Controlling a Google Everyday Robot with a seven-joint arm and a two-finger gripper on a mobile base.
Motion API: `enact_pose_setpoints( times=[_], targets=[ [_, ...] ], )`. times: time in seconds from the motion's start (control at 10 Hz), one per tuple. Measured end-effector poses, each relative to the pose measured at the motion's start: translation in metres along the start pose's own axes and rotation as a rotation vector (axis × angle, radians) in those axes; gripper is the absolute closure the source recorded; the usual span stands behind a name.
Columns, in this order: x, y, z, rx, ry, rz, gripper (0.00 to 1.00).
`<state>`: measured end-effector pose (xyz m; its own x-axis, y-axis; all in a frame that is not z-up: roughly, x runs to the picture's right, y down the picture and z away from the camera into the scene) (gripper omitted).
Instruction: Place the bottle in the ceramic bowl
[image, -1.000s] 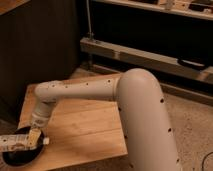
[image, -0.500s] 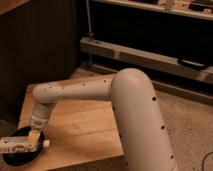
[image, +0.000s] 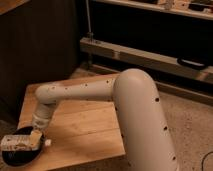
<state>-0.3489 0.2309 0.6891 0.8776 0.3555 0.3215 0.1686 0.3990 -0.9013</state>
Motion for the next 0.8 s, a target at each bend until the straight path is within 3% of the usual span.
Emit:
enact_pose_setpoints(
  times=[0.8],
  targets=[
    [-0.0002,0.0004,-0.0001,-0.003,-0.003,0.003,0.2]
  ],
)
